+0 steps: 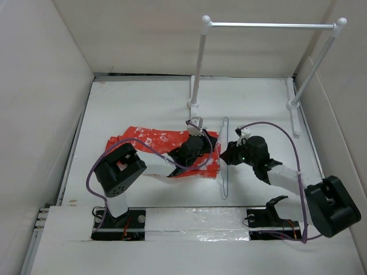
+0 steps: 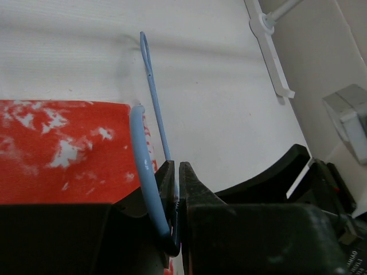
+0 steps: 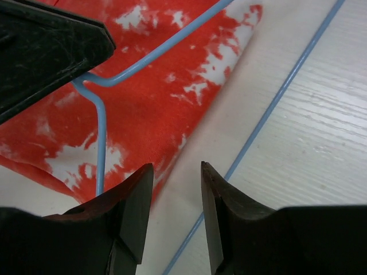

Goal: Place the trousers on the hanger

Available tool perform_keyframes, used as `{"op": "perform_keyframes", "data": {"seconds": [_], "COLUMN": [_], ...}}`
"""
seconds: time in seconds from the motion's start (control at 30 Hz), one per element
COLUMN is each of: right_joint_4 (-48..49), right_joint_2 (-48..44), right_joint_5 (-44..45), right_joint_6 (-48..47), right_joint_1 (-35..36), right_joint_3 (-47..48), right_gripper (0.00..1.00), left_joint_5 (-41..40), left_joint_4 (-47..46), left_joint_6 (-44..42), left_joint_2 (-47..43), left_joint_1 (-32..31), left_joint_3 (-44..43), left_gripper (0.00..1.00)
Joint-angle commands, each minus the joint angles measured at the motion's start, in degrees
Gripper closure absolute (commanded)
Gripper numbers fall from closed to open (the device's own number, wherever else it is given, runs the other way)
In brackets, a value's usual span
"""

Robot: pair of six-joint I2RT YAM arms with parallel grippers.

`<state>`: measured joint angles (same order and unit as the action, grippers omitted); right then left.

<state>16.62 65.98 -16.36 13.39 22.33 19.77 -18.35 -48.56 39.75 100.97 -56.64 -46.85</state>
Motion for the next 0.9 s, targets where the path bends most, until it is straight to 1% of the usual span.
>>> {"op": "perform_keyframes", "data": {"seconds": [0.0, 0.03, 0.07, 0.1, 0.17, 0.23, 0.3, 0.33, 0.37, 0.4, 0.43, 0.53, 0.57, 0.63, 0.73, 0.77, 0.8, 0.83, 0.87], "right_joint_4": [11.5, 12.5, 15.4, 16.8, 20.3, 22.1, 27.0, 28.8, 32.5, 34.0, 35.4, 44.9, 46.3, 45.5, 39.7, 35.5, 33.1, 30.7, 25.1], "right_joint_2": [5.6, 7.1, 8.5, 11.1, 13.9, 17.9, 20.4, 22.8, 24.0, 25.2, 26.9, 28.2, 27.9, 26.4, 20.3, 18.2, 13.8, 11.3, 8.8], "right_joint_5": [2.7, 3.3, 3.6, 3.7, 3.4, 3.0, 2.0, 1.3, 0.8, -0.7, -1.5, -4.4, -5.4, -7.5, -8.0, -7.8, -7.4, -6.9, -6.5], "right_joint_6": [4.0, 4.6, 5.2, 5.9, 7.4, 8.8, 10.2, 11.7, 12.4, 13.0, 13.8, 16.7, 16.9, 16.3, 13.6, 12.7, 12.0, 10.4, 9.4], "right_joint_1": [3.1, 3.2, 3.9, 3.9, 4.4, 5.0, 5.0, 5.0, 5.0, 4.5, 4.5, 2.1, 1.1, -1.5, -4.0, -4.7, -5.2, -6.2, -6.2], "right_joint_3": [1.8, 1.9, 1.4, 1.2, 1.1, 1.1, -0.1, -0.7, -1.1, -1.6, -1.8, -4.6, -4.8, -5.2, -5.9, -6.2, -6.4, -6.5, -6.5], "right_gripper": [0.55, 0.55, 0.54, 0.53, 0.45, 0.44, 0.44, 0.47, 0.51, 0.57, 0.72, 0.98, 1.0, 1.0, 1.0, 1.0, 1.0, 1.0, 1.0], "left_joint_5": [-1.1, -0.7, -0.5, -0.4, 0.0, 0.2, 0.5, 0.5, 0.6, 0.7, 0.7, 0.6, 0.3, -0.1, -1.7, -2.2, -2.6, -2.9, -3.4], "left_joint_4": [-2.1, -2.1, -2.4, -2.6, -3.0, -3.3, -3.7, -3.8, -4.3, -4.4, -4.4, -4.0, -3.5, -2.8, -0.7, 0.6, 1.3, 1.9, 2.5], "left_joint_6": [-0.5, -0.6, -0.8, -0.9, -0.9, -0.9, -0.8, -0.6, -0.7, -0.7, -1.0, -1.8, -2.4, -3.1, -4.8, -5.4, -6.2, -6.5, -6.7], "left_joint_2": [-3.1, -3.1, -3.2, -3.2, -3.1, -3.1, -3.3, -3.4, -3.6, -3.6, -3.7, -4.2, -4.8, -5.7, -8.6, -9.1, -9.6, -10.1, -11.1], "left_joint_1": [0.7, 0.7, 0.7, 0.7, 1.3, 1.3, 1.8, 1.8, 1.8, 2.3, 2.3, 2.3, 2.8, 2.9, 2.9, 3.4, 3.4, 3.4, 3.4], "left_joint_3": [2.3, 2.7, 3.6, 4.0, 5.1, 5.8, 6.9, 7.3, 8.1, 8.4, 8.5, 9.1, 9.4, 9.8, 10.6, 10.8, 11.0, 11.2, 11.9], "left_gripper": [1.0, 1.0, 1.0, 1.0, 1.0, 1.0, 1.0, 1.0, 1.0, 1.0, 1.0, 1.0, 1.0, 1.0, 1.0, 1.0, 1.0, 1.0, 1.0]}}
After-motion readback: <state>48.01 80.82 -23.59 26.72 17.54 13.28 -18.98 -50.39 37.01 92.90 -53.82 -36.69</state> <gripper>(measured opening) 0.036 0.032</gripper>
